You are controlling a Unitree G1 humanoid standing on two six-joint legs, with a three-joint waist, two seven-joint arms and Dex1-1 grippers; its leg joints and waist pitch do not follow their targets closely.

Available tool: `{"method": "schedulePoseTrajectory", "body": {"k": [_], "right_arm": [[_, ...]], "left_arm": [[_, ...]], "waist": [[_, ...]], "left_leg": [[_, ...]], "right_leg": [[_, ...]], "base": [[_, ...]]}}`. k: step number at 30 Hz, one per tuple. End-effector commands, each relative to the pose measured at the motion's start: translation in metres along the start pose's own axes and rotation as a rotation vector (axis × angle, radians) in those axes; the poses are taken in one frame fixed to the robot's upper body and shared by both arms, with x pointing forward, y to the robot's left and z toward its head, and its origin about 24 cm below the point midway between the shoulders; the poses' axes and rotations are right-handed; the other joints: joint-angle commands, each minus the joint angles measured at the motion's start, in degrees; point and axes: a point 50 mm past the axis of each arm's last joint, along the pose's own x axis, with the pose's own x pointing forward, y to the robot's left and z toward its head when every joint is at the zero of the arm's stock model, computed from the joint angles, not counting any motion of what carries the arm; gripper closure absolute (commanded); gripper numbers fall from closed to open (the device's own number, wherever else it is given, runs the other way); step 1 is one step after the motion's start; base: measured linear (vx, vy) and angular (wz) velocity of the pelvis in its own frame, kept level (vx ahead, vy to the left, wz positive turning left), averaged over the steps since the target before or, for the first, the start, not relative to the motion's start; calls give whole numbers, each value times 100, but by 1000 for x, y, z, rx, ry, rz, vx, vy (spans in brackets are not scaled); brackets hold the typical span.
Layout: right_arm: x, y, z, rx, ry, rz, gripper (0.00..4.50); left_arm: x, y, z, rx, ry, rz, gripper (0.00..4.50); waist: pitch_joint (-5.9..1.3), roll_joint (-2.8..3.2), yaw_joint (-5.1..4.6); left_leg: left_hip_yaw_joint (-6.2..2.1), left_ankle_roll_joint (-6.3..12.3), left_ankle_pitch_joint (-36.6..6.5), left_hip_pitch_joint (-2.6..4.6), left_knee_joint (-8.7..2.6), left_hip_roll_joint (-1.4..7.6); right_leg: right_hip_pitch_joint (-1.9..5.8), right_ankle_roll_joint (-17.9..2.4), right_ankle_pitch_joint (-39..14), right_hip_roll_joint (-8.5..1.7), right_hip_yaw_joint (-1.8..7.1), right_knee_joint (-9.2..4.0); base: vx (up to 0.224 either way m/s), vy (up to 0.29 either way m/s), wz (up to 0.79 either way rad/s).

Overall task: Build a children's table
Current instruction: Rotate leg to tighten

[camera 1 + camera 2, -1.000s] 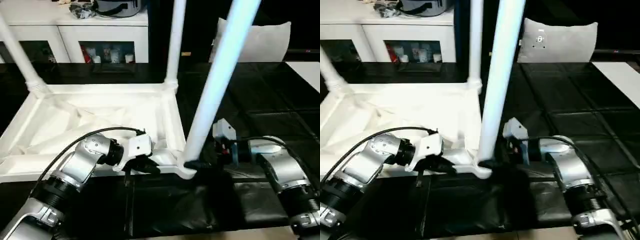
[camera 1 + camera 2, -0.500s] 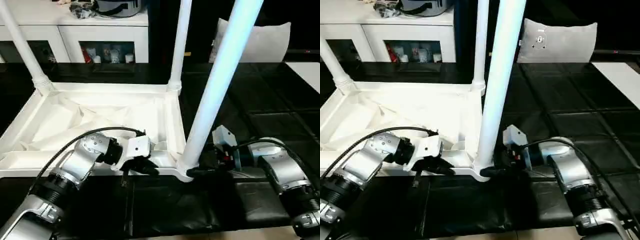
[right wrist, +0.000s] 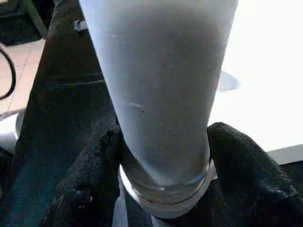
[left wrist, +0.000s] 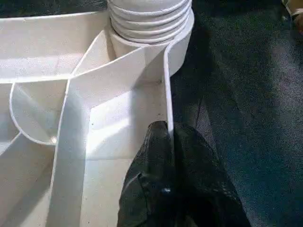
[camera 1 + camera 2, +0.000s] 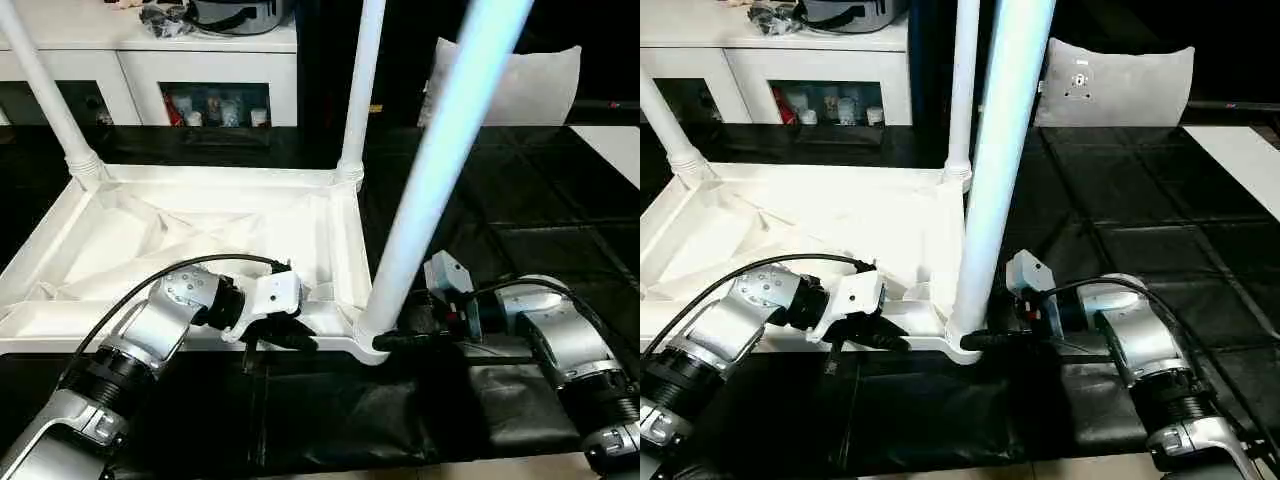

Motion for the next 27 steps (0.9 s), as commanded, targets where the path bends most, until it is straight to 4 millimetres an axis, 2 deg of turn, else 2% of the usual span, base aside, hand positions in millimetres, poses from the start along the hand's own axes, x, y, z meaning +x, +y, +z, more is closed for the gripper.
{"method": "schedulePoseTrajectory", "body": {"k": [1,3,4,7,8,9,10,12,13,14,16,17,18,19,20,22,25,27], "right_arm": [[14,6,-1,42,-16,11,197],[18,6,-1,76,-36,-18,198],[24,3,0,94,-45,-74,201],[43,-12,4,180,-73,-313,209],[48,-17,7,230,-102,-390,209],[51,-19,9,253,-115,-419,210],[52,-20,9,264,-121,-433,212],[57,-24,12,306,-131,-497,218],[60,-25,13,315,-129,-537,218],[64,-27,14,320,-130,-592,223],[65,-28,14,322,-132,-613,229],[67,-27,15,298,-135,-608,229],[68,-25,16,294,-159,-591,229],[67,-24,17,288,-171,-589,201],[66,-24,17,290,-181,-593,182],[63,-24,19,288,-190,-603,167],[62,-23,19,277,-192,-608,148],[57,-23,20,254,-198,-604,124]], "left_arm": [[7,-1,7,-8,-29,21,450],[8,0,10,-39,-57,52,450],[11,3,15,-76,-88,96,450],[22,10,32,-169,-150,250,450],[28,12,38,-198,-166,299,450],[30,13,40,-211,-172,318,450],[31,13,41,-217,-175,327,450],[38,15,49,-251,-195,375,450],[42,15,53,-261,-201,406,450],[48,15,58,-254,-194,436,450],[50,15,60,-246,-185,442,450],[52,14,61,-249,-185,450,450],[54,14,61,-248,-181,456,450],[54,15,61,-252,-177,465,450],[52,15,59,-247,-166,475,450],[48,17,56,-243,-154,483,450],[43,16,52,-228,-142,480,450],[39,17,49,-218,-144,472,450]], "waist": [[-364,-28,-10],[-354,-27,-33],[-348,-47,-55],[-320,-30,-95],[-312,-37,-143],[-324,-21,-180],[-341,-29,-256],[-349,-37,-320],[-358,-9,-308],[-367,-20,-335],[-375,-33,-323],[-378,-34,-320],[-386,28,-299],[-397,9,-294],[-400,21,-284],[-393,26,-284],[-385,62,-285],[-379,60,-293]], "left_leg": [[71,462,-478,-85,-376,120],[69,401,-602,-75,-392,128],[63,316,-751,-66,-395,122],[62,188,-900,-44,-392,99],[44,125,-985,-64,-389,71],[28,67,-996,-76,-391,78],[12,72,-1048,-81,-382,63],[24,170,-916,-101,-374,55],[23,198,-895,-94,-373,54],[32,259,-743,-113,-370,60],[49,328,-650,-97,-365,45],[50,356,-594,-116,-363,41],[42,370,-507,-114,-362,57],[39,402,-423,-127,-364,74],[41,416,-380,-126,-363,73],[33,434,-379,-124,-375,90],[36,404,-496,-108,-380,91],[37,380,-620,-109,-386,84]], "right_leg": [[385,-650,-1997,-345,367,-431],[379,-617,-2121,-349,368,-450],[383,-545,-2364,-356,347,-488],[355,-411,-2728,-345,313,-551],[365,-315,-2931,-338,266,-585],[385,-281,-2936,-347,263,-572],[388,-187,-2954,-350,239,-612],[384,-271,-2682,-337,269,-594],[384,-297,-2624,-344,271,-594],[384,-389,-2348,-329,293,-555],[375,-435,-2268,-332,306,-554],[386,-446,-2207,-329,311,-543],[389,-492,-2048,-331,316,-513],[403,-553,-1803,-326,325,-480],[404,-595,-1700,-321,328,-471],[412,-727,-1473,-313,335,-439],[411,-766,-1507,-320,339,-450],[415,-733,-1628,-327,339,-473]], "base": [[0,0,0],[0,0,0],[0,0,0],[0,0,0],[0,0,0],[0,0,0],[0,0,0],[0,0,0],[0,0,0],[0,0,0],[0,0,0],[0,0,0],[0,0,0],[0,0,0],[0,0,0],[0,0,0],[0,0,0],[0,0,0]]}}
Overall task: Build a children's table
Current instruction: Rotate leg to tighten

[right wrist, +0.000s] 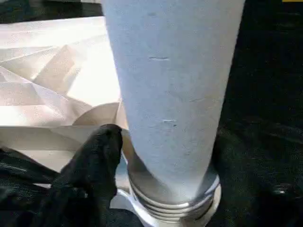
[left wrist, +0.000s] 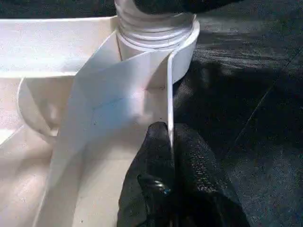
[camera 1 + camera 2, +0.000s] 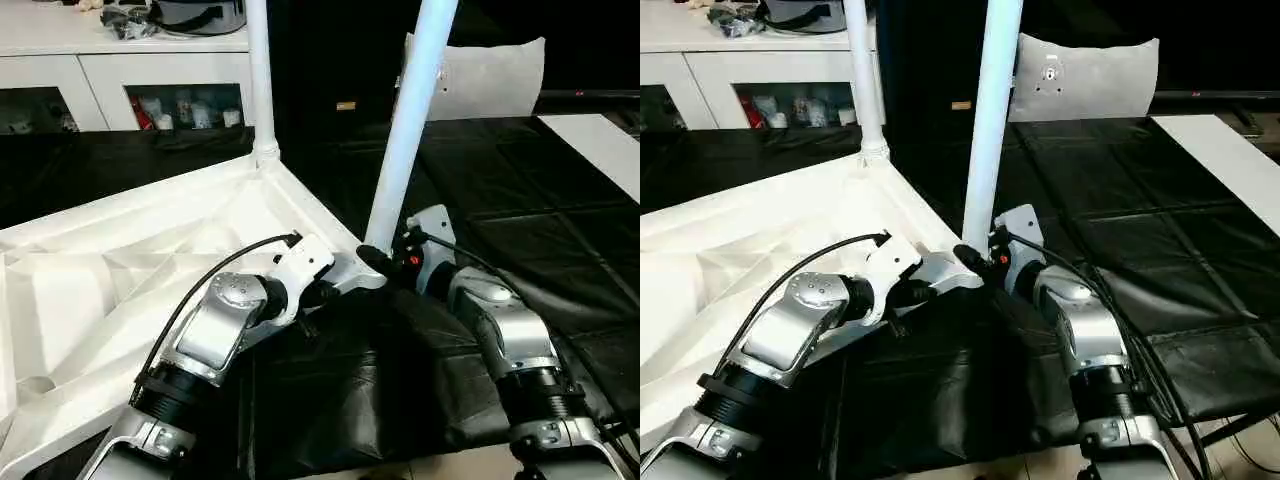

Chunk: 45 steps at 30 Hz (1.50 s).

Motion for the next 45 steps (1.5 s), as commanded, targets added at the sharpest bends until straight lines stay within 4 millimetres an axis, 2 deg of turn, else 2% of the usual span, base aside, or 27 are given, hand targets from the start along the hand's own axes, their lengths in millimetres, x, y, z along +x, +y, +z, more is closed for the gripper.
{"method": "schedulePoseTrajectory", "body": {"k": [1,2,5,9,14,20,22,23,24,27,34,36,37,39,42,45], "right_arm": [[6,17,-2,-1,-1,113,124],[4,15,0,-9,-14,120,103],[-1,13,1,-16,-27,139,83],[-20,-1,4,-100,-22,213,45],[-42,-11,8,-165,25,398,3],[-49,-14,10,-211,69,496,1],[-52,-12,11,-247,85,574,1],[-53,-11,11,-247,85,601,1],[-53,-11,11,-247,85,601,1],[-54,-8,11,-235,91,667,1],[-56,-3,5,-217,136,739,74],[-55,-2,4,-211,135,750,80],[-54,-2,4,-211,135,752,105],[-54,-2,4,-210,135,754,105],[-53,-1,3,-207,138,764,143],[-53,-1,2,-203,139,769,158]], "left_arm": [[-2,-6,22,77,-102,-52,450],[-3,-5,21,83,-100,-61,450],[-5,-4,19,97,-100,-77,450],[-13,0,12,131,-87,-138,450],[-22,-1,3,207,-67,-287,450],[-31,-1,-8,299,-3,-407,450],[-36,3,-11,341,33,-469,450],[-38,3,-11,351,40,-489,450],[-38,3,-11,351,40,-489,450],[-43,5,-12,374,56,-531,450],[-45,9,-15,392,69,-548,450],[-45,11,-15,393,69,-547,450],[-45,11,-15,392,67,-546,450],[-45,11,-15,392,66,-546,450],[-45,11,-16,392,63,-546,450],[-45,12,-16,392,63,-547,450]], "waist": [[-371,55,40],[-374,52,42],[-373,41,49],[-365,43,84],[-359,34,198],[-361,57,310],[-358,14,321],[-362,25,335],[-356,22,328],[-358,4,328],[-363,-6,341],[-364,-12,345],[-359,-9,345],[-363,-7,346],[-364,-7,348],[-368,-2,354]], "left_leg": [[38,367,-653,-98,-379,87],[38,366,-648,-100,-377,87],[42,395,-626,-98,-374,92],[54,477,-568,-107,-366,96],[61,560,-592,-74,-363,103],[48,499,-625,-62,-372,117],[62,453,-691,-58,-379,129],[59,459,-697,-52,-378,124],[56,468,-699,-73,-385,133],[60,454,-693,-74,-380,129],[64,431,-594,-79,-373,122],[65,431,-595,-80,-370,119],[63,422,-604,-86,-372,120],[62,410,-605,-81,-372,122],[60,415,-596,-84,-372,126],[59,408,-589,-87,-371,124]], "right_leg": [[412,-734,-1664,-329,346,-438],[414,-734,-1651,-333,349,-437],[416,-762,-1622,-338,357,-428],[418,-797,-1547,-340,369,-413],[397,-788,-1714,-343,367,-429],[386,-823,-1711,-350,368,-410],[385,-793,-1799,-355,377,-417],[386,-797,-1808,-353,375,-413],[393,-806,-1776,-355,382,-396],[398,-791,-1846,-363,379,-404],[398,-739,-1909,-361,373,-400],[395,-709,-1953,-360,370,-407],[396,-689,-1996,-365,369,-412],[393,-679,-2029,-366,367,-418],[392,-687,-1974,-361,367,-409],[395,-688,-1974,-363,366,-406]], "base": [[0,0,0],[0,0,0],[0,0,0],[0,0,0],[0,0,0],[0,0,0],[0,0,0],[0,0,0],[0,0,0],[0,0,0],[0,0,0],[0,0,0],[0,0,0],[0,0,0],[0,0,0],[0,0,0]]}}
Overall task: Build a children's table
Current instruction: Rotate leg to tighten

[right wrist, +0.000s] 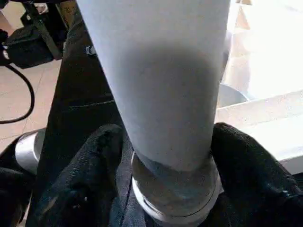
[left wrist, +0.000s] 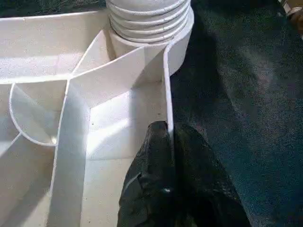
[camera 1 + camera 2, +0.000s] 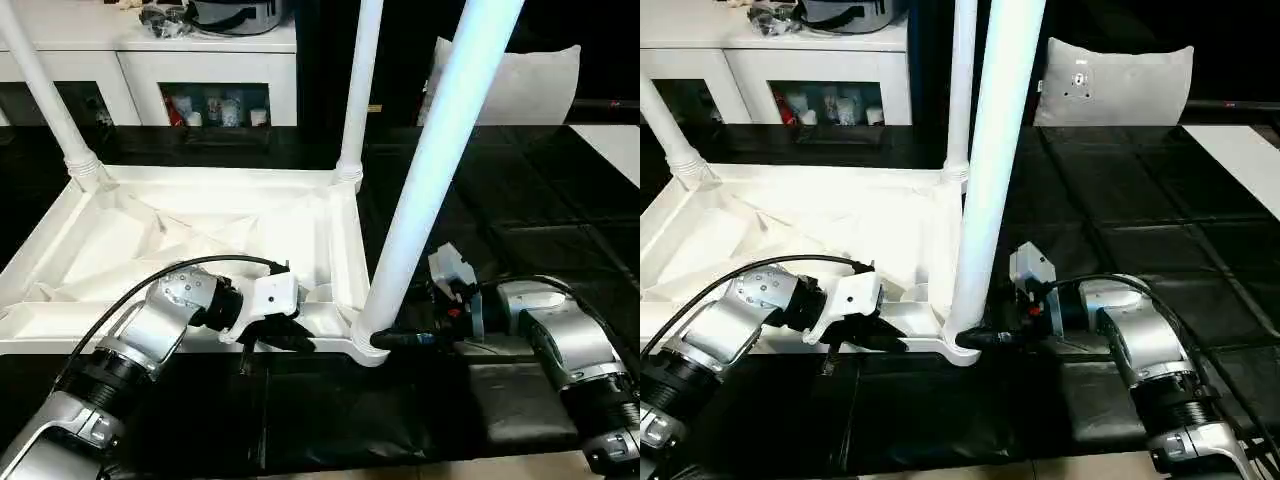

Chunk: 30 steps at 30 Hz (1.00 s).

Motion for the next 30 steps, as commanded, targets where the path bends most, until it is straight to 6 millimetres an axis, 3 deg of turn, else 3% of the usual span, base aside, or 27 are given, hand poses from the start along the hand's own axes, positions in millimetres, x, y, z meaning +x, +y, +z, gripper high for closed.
{"method": "schedulePoseTrajectory", "body": {"k": [1,8,12,13,15,19,22,24,30], "right_arm": [[2,-2,6,-19,-14,19,176],[6,1,3,-2,-22,37,234],[13,5,3,48,-66,19,246],[16,5,3,67,-70,4,248],[28,2,3,96,-74,-81,249],[42,-7,4,116,-76,-223,250],[60,-23,10,162,-105,-461,252],[64,-28,9,193,-92,-558,252],[70,-32,12,220,-113,-664,255]], "left_arm": [[-1,2,6,46,7,-31,450],[-2,2,6,31,-5,-25,450],[-1,4,7,-14,-30,8,450],[0,5,9,-30,-39,27,450],[3,10,14,-95,-79,85,450],[9,15,19,-139,-89,175,450],[23,27,31,-226,-96,364,450],[30,31,40,-260,-118,439,450],[46,34,57,-288,-173,504,450]], "waist": [[-384,-26,6],[-385,-9,19],[-386,-7,28],[-384,19,31],[-372,20,13],[-351,32,-46],[-345,26,-189],[-357,11,-224],[-415,-4,-211]], "left_leg": [[58,409,-605,-82,-388,127],[57,393,-626,-81,-388,130],[59,372,-609,-74,-393,134],[55,357,-620,-77,-397,136],[58,293,-682,-74,-403,122],[47,173,-902,-64,-398,62],[22,35,-923,-92,-406,69],[28,62,-973,-72,-382,47],[42,330,-375,-114,-368,68]], "right_leg": [[385,-692,-1987,-355,361,-434],[386,-723,-1934,-353,364,-430],[391,-730,-1882,-350,369,-418],[394,-724,-1882,-353,370,-427],[388,-693,-1993,-347,361,-443],[384,-386,-2676,-353,304,-552],[378,-319,-2709,-339,275,-557],[375,-279,-2747,-339,266,-584],[397,-597,-1704,-335,346,-443]], "base": [[0,0,0],[0,0,0],[0,0,0],[0,0,0],[0,0,0],[0,0,0],[0,0,0],[0,0,0],[0,0,0]]}}
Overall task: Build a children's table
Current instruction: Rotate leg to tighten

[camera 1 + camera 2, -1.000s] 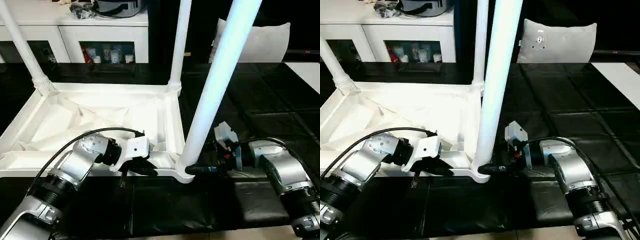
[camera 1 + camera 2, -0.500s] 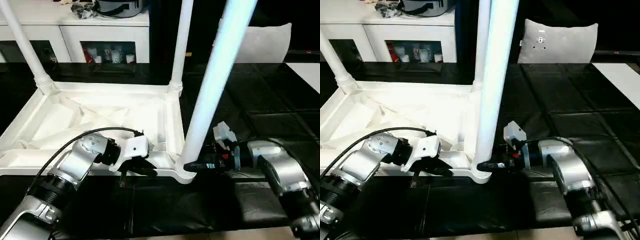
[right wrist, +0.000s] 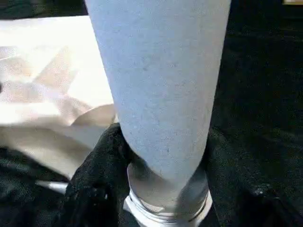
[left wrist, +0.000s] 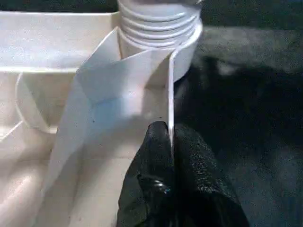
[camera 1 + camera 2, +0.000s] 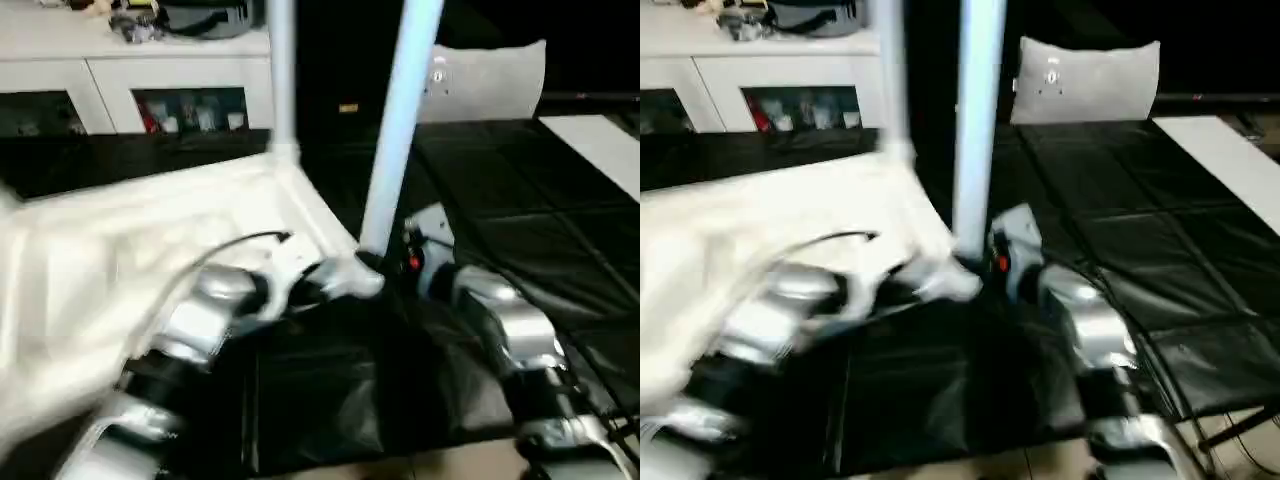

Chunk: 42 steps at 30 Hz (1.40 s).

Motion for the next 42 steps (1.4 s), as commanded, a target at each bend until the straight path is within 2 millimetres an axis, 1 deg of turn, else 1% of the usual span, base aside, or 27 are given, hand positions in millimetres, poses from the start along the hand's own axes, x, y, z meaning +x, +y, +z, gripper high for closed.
{"method": "schedulePoseTrajectory", "body": {"k": [1,2,3,4,5,6,8,9,10,11,12,15,16,18,21,23,24,26,29,30,31,33,34,35,39,41,42], "right_arm": [[16,28,-9,18,21,106,255],[16,28,-6,12,-17,110,255],[16,28,-5,16,-20,108,220],[15,28,-5,28,-23,102,199],[15,28,-5,30,-24,103,185],[14,28,-5,33,-26,105,183],[12,27,-4,30,-31,108,153],[10,25,-4,20,-36,114,153],[6,22,-3,6,-45,132,141],[3,20,-2,-12,-55,157,125],[2,20,-2,-18,-56,165,125],[-10,13,-3,-83,-54,256,96],[-14,8,-3,-101,-42,271,88],[-22,0,-3,-137,-27,308,77],[-35,-11,-1,-194,-13,374,55],[-44,-15,0,-255,3,444,55],[-47,-15,0,-266,11,481,55],[-49,-14,0,-272,19,515,55],[-56,-12,-2,-272,49,636,55],[-57,-11,-3,-269,56,657,81],[-57,-11,-4,-255,64,680,81],[-58,-10,-5,-246,72,711,92],[-58,-10,-5,-246,74,718,100],[-59,-9,-6,-243,80,740,126],[-59,-6,-7,-236,96,795,141],[-60,-5,-8,-229,102,813,172],[-61,-5,-8,-226,105,820,172]], "left_arm": [[5,-11,32,78,-114,-23,450],[4,-10,31,98,-106,-23,450],[4,-10,31,100,-104,-20,450],[2,-8,30,107,-99,-13,450],[1,-7,29,109,-97,-11,450],[-1,-6,28,111,-93,-6,450],[-4,-3,26,122,-88,-6,450],[-6,-2,24,129,-88,-15,450],[-9,-1,22,149,-94,-44,450],[-11,0,21,158,-95,-61,450],[-12,0,20,161,-94,-64,450],[-17,3,16,194,-83,-111,450],[-19,3,14,211,-77,-139,450],[-22,3,10,232,-67,-192,450],[-27,0,4,287,-49,-297,450],[-32,-2,-3,345,-12,-379,450],[-33,-2,-5,363,2,-401,450],[-35,-2,-7,377,14,-420,450],[-40,2,-12,425,55,-484,450],[-41,3,-13,434,67,-495,450],[-42,4,-13,442,75,-505,450],[-43,5,-14,451,78,-519,450],[-43,6,-13,453,79,-522,450],[-44,6,-13,461,82,-532,450],[-45,9,-14,483,93,-556,450],[-45,10,-14,485,93,-555,450],[-45,11,-14,485,92,-552,450]], "waist": [[-421,-6,62],[-420,-6,72],[-416,-7,70],[-411,22,73],[-407,17,67],[-395,21,64],[-388,25,59],[-387,32,56],[-381,52,58],[-383,44,62],[-388,42,73],[-390,51,111],[-396,79,118],[-398,52,145],[-393,49,183],[-392,55,256],[-388,37,253],[-385,49,296],[-385,12,333],[-389,32,344],[-390,29,341],[-392,7,346],[-392,3,349],[-389,-6,349],[-396,-7,357],[-402,-6,360],[-401,-7,362]], "left_leg": [[46,378,-218,-134,-356,61],[48,395,-200,-130,-360,70],[52,417,-196,-135,-359,69],[47,414,-216,-117,-367,80],[47,417,-225,-120,-368,83],[50,408,-312,-114,-376,82],[48,375,-445,-102,-386,85],[47,358,-485,-95,-390,83],[50,352,-538,-92,-390,81],[51,361,-560,-94,-388,78],[50,363,-569,-91,-389,86],[48,400,-520,-94,-383,96],[48,414,-492,-89,-379,102],[49,440,-508,-90,-377,101],[67,492,-496,-85,-368,105],[63,517,-542,-67,-370,114],[71,514,-544,-68,-373,119],[68,520,-573,-65,-379,132],[67,520,-618,-73,-376,125],[60,514,-597,-71,-382,144],[67,497,-598,-70,-379,151],[66,496,-570,-83,-373,138],[70,477,-565,-81,-373,131],[71,468,-568,-82,-372,127],[75,471,-516,-85,-367,123],[71,465,-465,-86,-363,134],[72,465,-468,-82,-364,135]], "right_leg": [[412,-661,-1468,-336,353,-397],[403,-687,-1411,-341,356,-393],[406,-724,-1361,-339,357,-388],[406,-757,-1352,-338,359,-383],[407,-767,-1332,-333,360,-381],[407,-770,-1404,-334,359,-397],[406,-729,-1565,-339,358,-420],[402,-714,-1606,-339,359,-429],[399,-698,-1648,-339,362,-438],[403,-679,-1665,-341,361,-447],[403,-683,-1642,-343,363,-434],[414,-742,-1454,-333,367,-412],[398,-822,-1356,-338,376,-386],[415,-840,-1363,-341,371,-383],[402,-867,-1373,-345,380,-395],[391,-838,-1519,-351,376,-408],[390,-836,-1520,-345,384,-401],[388,-833,-1561,-348,382,-402],[392,-804,-1672,-338,368,-406],[389,-827,-1647,-350,374,-389],[385,-839,-1617,-349,382,-387],[395,-862,-1580,-350,379,-373],[398,-822,-1683,-356,377,-383],[395,-786,-1758,-353,373,-394],[392,-737,-1807,-347,370,-399],[387,-761,-1709,-347,374,-381],[386,-768,-1704,-347,372,-381]], "base": [[0,0,0],[0,0,0],[0,0,0],[0,0,0],[0,0,0],[0,0,0],[0,0,0],[0,0,0],[0,0,0],[0,0,0],[0,0,0],[0,0,0],[0,0,0],[0,0,0],[0,0,0],[0,0,0],[0,0,0],[0,0,0],[0,0,0],[0,0,0],[0,0,0],[0,0,0],[0,0,0],[0,0,0],[0,0,0],[0,0,0],[0,0,0]]}}
